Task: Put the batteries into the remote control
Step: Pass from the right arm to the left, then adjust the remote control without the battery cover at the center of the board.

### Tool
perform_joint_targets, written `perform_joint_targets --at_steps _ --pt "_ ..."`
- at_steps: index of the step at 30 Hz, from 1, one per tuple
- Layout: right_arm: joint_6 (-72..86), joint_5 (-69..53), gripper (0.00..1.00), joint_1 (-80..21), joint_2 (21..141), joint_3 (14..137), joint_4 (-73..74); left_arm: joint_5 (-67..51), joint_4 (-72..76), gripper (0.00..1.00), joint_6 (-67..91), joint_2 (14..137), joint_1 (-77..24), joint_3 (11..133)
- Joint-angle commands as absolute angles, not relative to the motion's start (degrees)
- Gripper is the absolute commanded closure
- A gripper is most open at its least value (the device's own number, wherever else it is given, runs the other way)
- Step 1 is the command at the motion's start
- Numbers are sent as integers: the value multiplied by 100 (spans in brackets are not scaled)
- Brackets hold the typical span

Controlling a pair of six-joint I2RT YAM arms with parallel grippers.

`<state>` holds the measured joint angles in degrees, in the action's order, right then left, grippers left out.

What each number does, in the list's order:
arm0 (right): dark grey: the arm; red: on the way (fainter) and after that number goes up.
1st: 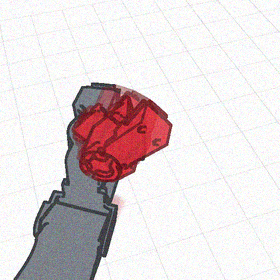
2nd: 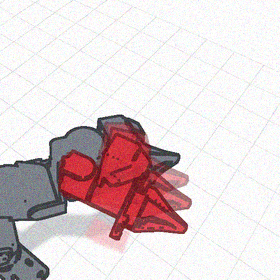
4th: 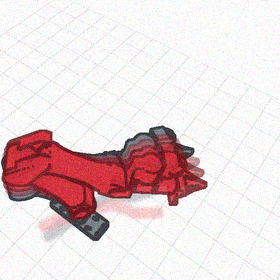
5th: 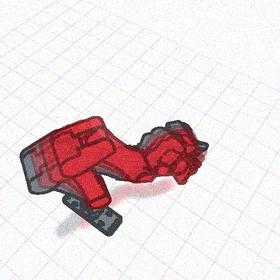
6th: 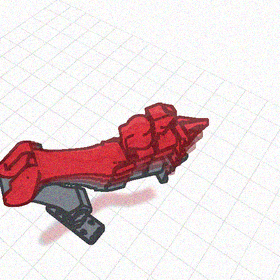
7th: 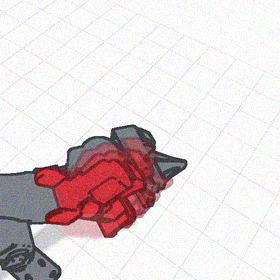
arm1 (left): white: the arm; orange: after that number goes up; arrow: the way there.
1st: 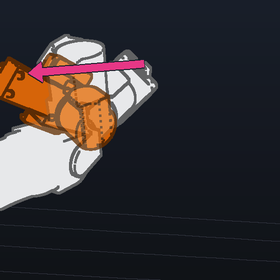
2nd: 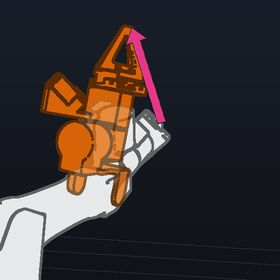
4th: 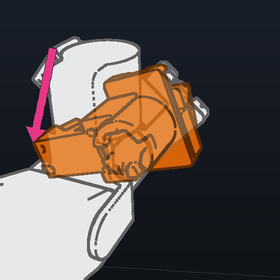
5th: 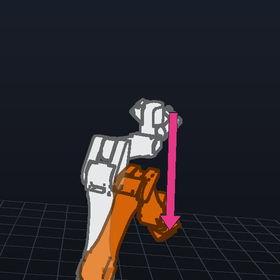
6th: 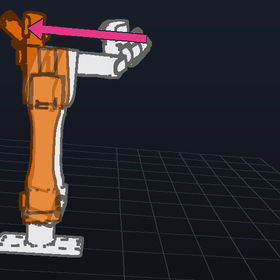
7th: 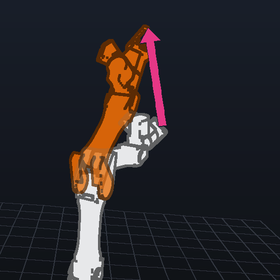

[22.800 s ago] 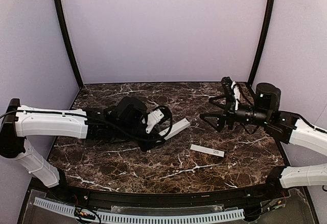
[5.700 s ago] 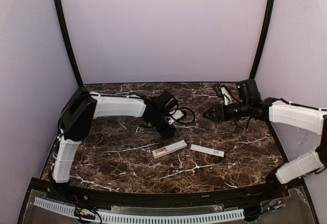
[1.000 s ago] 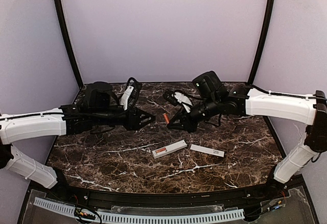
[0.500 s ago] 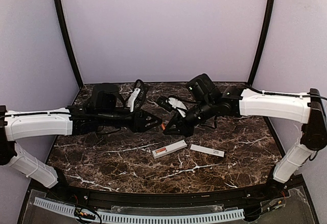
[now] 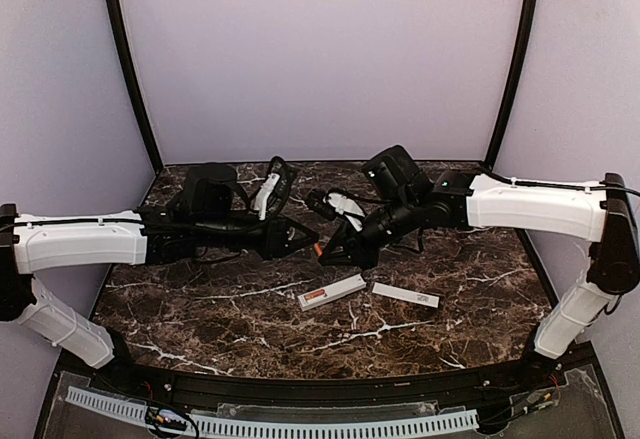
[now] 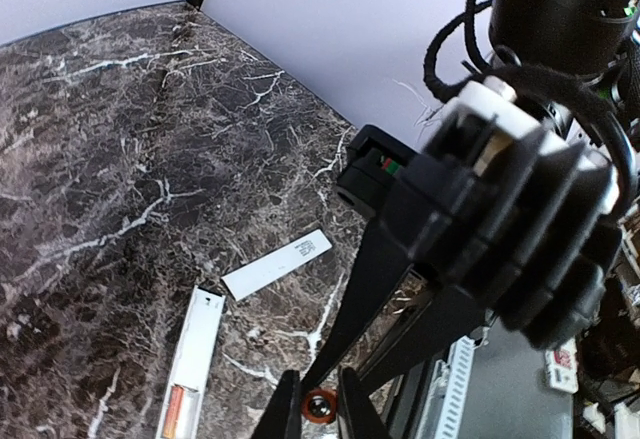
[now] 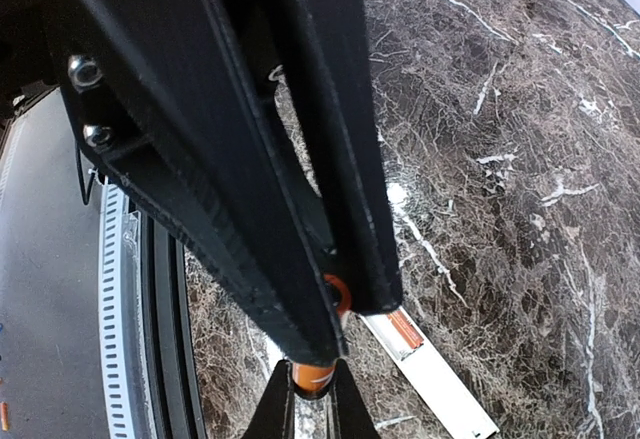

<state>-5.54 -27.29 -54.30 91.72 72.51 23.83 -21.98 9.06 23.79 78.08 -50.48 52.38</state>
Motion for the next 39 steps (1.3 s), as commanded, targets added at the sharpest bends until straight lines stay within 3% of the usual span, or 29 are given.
perform_joint_targets --at_steps 1,4,7,8,9,12,16,22,39 --pt "-640 -2742 100 -5492 9188 7358 2338 -2404 1111 94 2463 7824 -5070 5303" --pt "-638 -2663 97 -5493 9140 7334 2313 -2514 1351 99 2579 7808 -5071 5219" --pt "-577 -2466 78 -5464 8979 7209 2196 -2503 1370 100 2680 7803 -5038 5208" --pt "-567 -2408 51 -5432 8877 7138 2145 -2469 1371 100 2693 7785 -5010 5180" --pt "-567 -2307 34 -5401 8787 7078 2114 -2443 1382 100 2748 7764 -4979 5161" --pt "-769 -1912 21 -5263 8583 6848 2109 -2119 1364 100 2942 7541 -4777 4943" --pt "-1347 -1157 19 -5229 8738 6758 2450 -1697 1402 100 3179 7135 -4489 4550" --pt "-2058 -649 6 -5433 9321 6587 2509 -855 711 100 3398 6524 -4096 4258" --pt "-2873 -620 4 -5391 11205 7717 2813 -565 846 100 3678 5750 -3772 3578"
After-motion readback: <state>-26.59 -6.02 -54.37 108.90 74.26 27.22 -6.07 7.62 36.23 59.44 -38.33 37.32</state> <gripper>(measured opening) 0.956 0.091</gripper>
